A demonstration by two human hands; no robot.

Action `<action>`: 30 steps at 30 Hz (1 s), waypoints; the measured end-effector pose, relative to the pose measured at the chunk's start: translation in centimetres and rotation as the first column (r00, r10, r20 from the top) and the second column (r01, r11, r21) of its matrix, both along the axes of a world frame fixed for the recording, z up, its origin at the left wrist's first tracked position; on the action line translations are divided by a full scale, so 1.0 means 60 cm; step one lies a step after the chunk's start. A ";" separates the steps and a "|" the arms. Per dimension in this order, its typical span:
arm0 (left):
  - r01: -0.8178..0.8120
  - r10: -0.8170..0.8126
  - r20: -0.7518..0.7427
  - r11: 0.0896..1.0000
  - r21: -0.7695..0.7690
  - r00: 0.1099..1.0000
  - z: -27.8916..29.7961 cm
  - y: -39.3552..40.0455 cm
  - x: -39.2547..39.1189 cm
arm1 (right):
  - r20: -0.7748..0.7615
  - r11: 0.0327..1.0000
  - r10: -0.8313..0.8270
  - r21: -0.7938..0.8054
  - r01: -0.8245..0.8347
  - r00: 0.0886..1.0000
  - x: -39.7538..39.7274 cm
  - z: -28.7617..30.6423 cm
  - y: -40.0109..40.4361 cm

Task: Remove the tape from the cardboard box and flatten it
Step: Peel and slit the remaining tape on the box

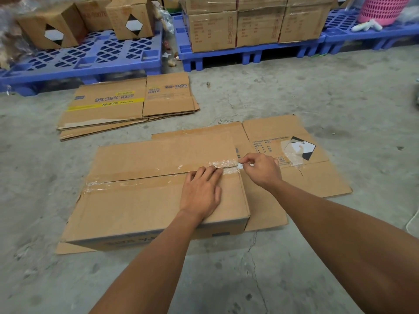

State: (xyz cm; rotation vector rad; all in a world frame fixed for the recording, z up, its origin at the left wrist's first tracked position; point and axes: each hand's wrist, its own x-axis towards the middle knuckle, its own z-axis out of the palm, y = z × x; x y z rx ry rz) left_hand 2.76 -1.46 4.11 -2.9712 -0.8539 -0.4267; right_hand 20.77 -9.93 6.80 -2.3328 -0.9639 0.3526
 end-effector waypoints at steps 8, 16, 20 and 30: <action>0.031 -0.030 -0.052 0.999 0.022 0.998 0.006 -0.007 -0.001 | -0.350 0.978 -0.143 0.092 0.186 0.926 0.001 0.013 0.012; -0.022 -0.006 -0.152 0.983 -0.182 0.988 0.024 0.001 0.016 | -0.205 0.990 -0.118 0.051 0.130 0.972 0.004 0.012 0.006; -0.111 0.034 -0.207 0.920 -0.376 0.978 0.075 0.026 0.047 | -0.067 0.999 -0.042 -0.034 0.040 0.997 0.000 0.019 -0.002; -0.241 0.239 -0.080 0.787 -0.568 0.968 0.096 0.043 0.067 | -0.111 0.992 0.121 -0.021 -0.125 0.986 -0.005 0.032 -0.011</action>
